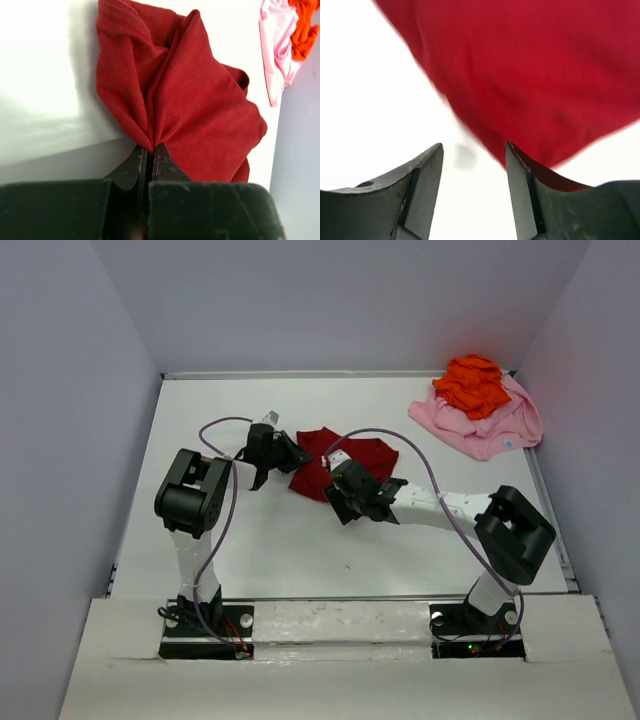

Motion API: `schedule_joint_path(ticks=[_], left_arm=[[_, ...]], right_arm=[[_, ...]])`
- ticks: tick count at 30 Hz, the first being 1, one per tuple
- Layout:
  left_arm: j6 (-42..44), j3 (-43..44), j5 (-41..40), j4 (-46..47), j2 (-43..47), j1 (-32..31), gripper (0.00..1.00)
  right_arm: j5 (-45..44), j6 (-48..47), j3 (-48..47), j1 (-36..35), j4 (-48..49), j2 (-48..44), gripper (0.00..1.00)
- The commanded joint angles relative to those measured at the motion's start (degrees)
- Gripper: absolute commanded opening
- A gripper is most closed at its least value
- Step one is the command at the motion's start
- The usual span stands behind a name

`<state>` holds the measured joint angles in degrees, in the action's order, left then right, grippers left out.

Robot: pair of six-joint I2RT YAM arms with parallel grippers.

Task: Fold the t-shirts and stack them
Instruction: Place the square-folded T-shirt at the corner of the board.

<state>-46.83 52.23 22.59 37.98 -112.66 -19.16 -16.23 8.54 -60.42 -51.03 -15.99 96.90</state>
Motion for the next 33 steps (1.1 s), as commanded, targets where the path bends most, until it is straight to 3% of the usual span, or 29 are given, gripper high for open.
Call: schedule_joint_path(ticks=[1,3,4,7,10,11,14,26,33], left_arm=[[3.8,7.9,2.4,-9.1,0.9,4.6,0.00],[5.0,12.1,3.2,-12.6,-0.1,6.0,0.00],[6.8,15.2,2.9,-18.8,-1.3,6.8,0.00],[16.3,33.6,-3.8,-33.9,-5.5,7.6,0.00],[24.5,46.5,-5.8,-47.6,-12.2,9.6,0.00],[25.9,53.6,-8.4,-50.0,-14.0,10.2,0.00],[29.7,63.7,-12.7,-57.1,-19.6,12.6,0.00],[34.3,67.9,-22.0,-57.6,-27.7,18.1,0.00],[34.6,78.4,-22.0,-61.8,-32.3,23.4,0.00]], right_arm=[[3.6,6.8,4.1,-0.8,3.8,-5.1,0.59],[4.8,7.5,5.2,-1.4,5.0,-5.7,0.59],[5.2,7.6,5.6,-1.4,5.9,-5.8,0.59],[5.8,8.0,6.5,-2.0,7.2,-5.3,0.59],[7.2,8.3,6.8,-2.0,8.3,-5.2,0.59],[7.7,8.3,7.6,-2.6,9.0,-5.5,0.59],[10.0,8.8,8.5,-2.6,10.6,-5.8,0.58],[13.9,10.2,9.5,-3.1,11.9,-5.8,0.57],[15.0,10.7,10.8,-3.1,12.0,-6.0,0.56]])
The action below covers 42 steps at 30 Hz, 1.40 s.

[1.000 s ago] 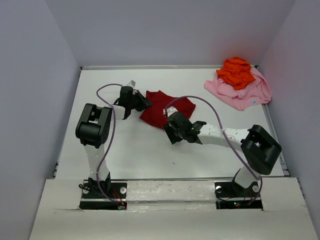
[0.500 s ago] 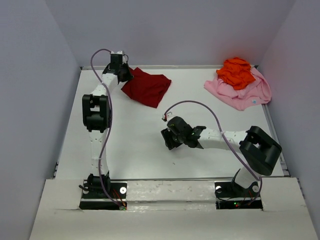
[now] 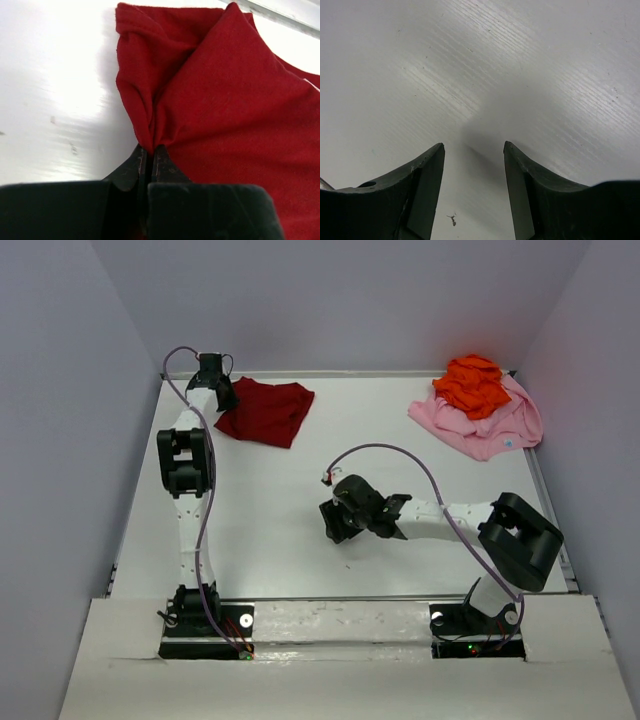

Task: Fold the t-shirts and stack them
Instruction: Place the square-folded T-shirt at the corner of the board.

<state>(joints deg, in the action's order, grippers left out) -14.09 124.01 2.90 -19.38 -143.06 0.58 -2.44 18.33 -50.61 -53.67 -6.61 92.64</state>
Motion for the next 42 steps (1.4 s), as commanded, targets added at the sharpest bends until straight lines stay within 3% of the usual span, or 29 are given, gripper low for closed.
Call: schedule_joint_path(ticks=[1,11,23,30,31,32,33,35,36,37,42], left_arm=[[2.0,7.6,-2.3,-4.6,-2.7,4.1,0.00],[3.3,15.4,-5.4,-4.4,-5.8,9.2,0.00],[3.5,20.0,0.3,-4.1,-9.4,18.2,0.00],[2.1,22.0,3.4,-3.5,-10.7,20.2,0.02],[1.9,22.1,3.8,-3.3,-10.9,20.3,0.07],[1.8,22.2,3.7,-3.1,-10.9,20.1,0.24],[1.7,22.2,3.8,-3.0,-10.8,20.0,0.33],[1.5,22.2,4.4,-2.9,-10.8,19.9,0.45],[1.2,22.2,5.3,-2.8,-10.9,19.8,0.71],[1.1,22.2,5.3,-2.9,-10.8,19.7,0.79],[0.9,22.2,5.5,-2.9,-9.0,16.9,0.82]], right_arm=[[1.6,1.1,1.1,-1.0,2.7,-1.8,0.56],[3.7,1.5,3.1,-1.0,3.4,-1.9,0.55],[5.8,1.8,4.5,-1.0,4.6,-2.0,0.54],[6.2,1.7,4.6,-1.0,5.1,-1.1,0.54],[6.2,1.7,4.5,-1.0,5.2,-0.8,0.54],[6.2,1.7,4.5,-1.0,5.3,-0.6,0.54],[6.2,1.7,4.4,-1.0,5.3,-0.4,0.54],[6.3,1.7,4.3,-1.0,5.4,0.2,0.54],[6.3,1.7,4.2,-1.0,5.5,0.3,0.54],[6.4,1.7,4.1,-1.0,5.5,0.5,0.54],[6.3,1.7,4.3,-1.0,5.7,0.4,0.54]])
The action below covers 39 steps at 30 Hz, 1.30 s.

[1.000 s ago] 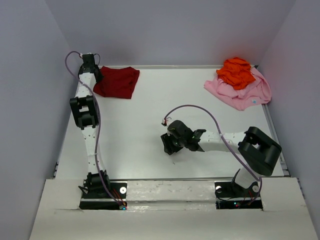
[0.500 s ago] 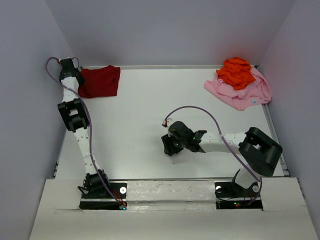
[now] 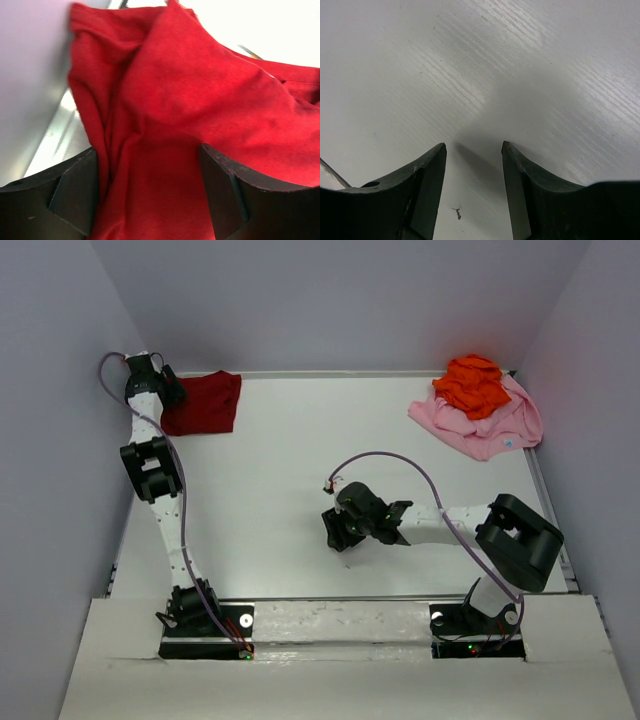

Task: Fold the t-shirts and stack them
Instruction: Place the square-folded T-shirt at the corner of the board.

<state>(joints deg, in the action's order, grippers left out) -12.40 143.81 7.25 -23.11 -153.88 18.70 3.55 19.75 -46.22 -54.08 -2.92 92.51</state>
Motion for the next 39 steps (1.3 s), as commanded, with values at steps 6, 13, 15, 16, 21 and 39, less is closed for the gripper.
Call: schedule_joint_path(ticks=[6,13,15,16,21,39], left_arm=[[-0.9,-0.4,0.4,0.8,8.5,-6.0,0.82],[-0.4,-11.0,-3.3,2.0,19.7,-12.9,0.82],[0.4,-16.6,-6.5,3.2,24.7,-15.4,0.82],[0.7,-18.5,-7.8,4.6,27.9,-16.1,0.83],[1.6,-26.1,-16.4,6.4,35.4,-17.2,0.83],[-15.2,-36.9,3.9,18.8,26.2,-17.2,0.84]], right_arm=[[-0.2,0.3,0.6,-0.6,2.4,-0.4,0.54],[-2.0,0.3,2.4,-0.6,4.3,-3.8,0.55],[-2.4,0.2,2.7,-0.6,4.7,-4.6,0.55],[-2.4,0.2,2.7,-0.6,4.7,-4.8,0.55],[-2.4,0.0,3.1,-0.6,4.9,-6.0,0.55],[-2.3,-0.2,3.2,-0.6,5.2,-6.5,0.55]])
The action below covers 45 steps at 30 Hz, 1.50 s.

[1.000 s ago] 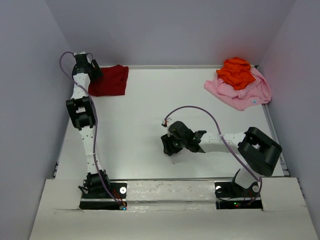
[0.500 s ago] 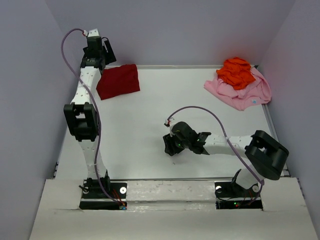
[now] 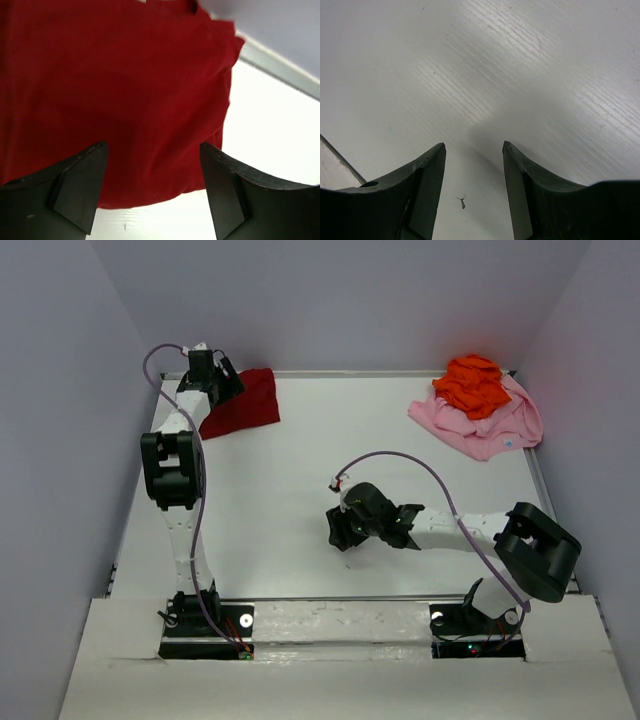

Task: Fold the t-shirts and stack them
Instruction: Place the square-folded T-shirt at the corner of the board.

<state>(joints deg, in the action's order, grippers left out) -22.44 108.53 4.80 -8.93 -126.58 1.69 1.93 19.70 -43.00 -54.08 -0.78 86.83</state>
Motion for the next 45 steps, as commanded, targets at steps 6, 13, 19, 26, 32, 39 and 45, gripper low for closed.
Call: schedule_joint_path(ticks=[6,13,19,26,32,39,45], left_arm=[[-6.7,-1.9,4.4,4.7,-5.1,-0.1,0.84],[-0.5,5.8,-5.7,-5.9,-10.8,0.2,0.84],[4.3,12.0,-10.6,-11.0,-13.4,0.3,0.83],[7.9,17.4,-16.0,-14.8,-16.2,1.7,0.84],[7.5,13.3,-14.9,-12.7,-15.3,4.9,0.84],[10.0,13.2,-17.5,-11.8,-15.9,5.3,0.83],[9.7,15.4,-13.4,-11.1,-14.5,5.4,0.84]], right_arm=[[-1.4,0.0,0.0,-0.6,2.1,-1.4,0.55],[-1.1,0.2,-0.2,-0.6,1.6,-2.6,0.55],[-1.1,0.3,-0.1,-0.6,1.4,-3.4,0.55],[-0.9,0.6,-0.2,-0.6,1.4,-2.9,0.55],[-0.7,0.8,-0.2,-0.6,1.5,-2.5,0.56],[-0.5,0.9,-0.2,-0.6,1.6,-1.7,0.56],[-0.3,1.0,0.1,-0.6,2.1,-0.8,0.55]])
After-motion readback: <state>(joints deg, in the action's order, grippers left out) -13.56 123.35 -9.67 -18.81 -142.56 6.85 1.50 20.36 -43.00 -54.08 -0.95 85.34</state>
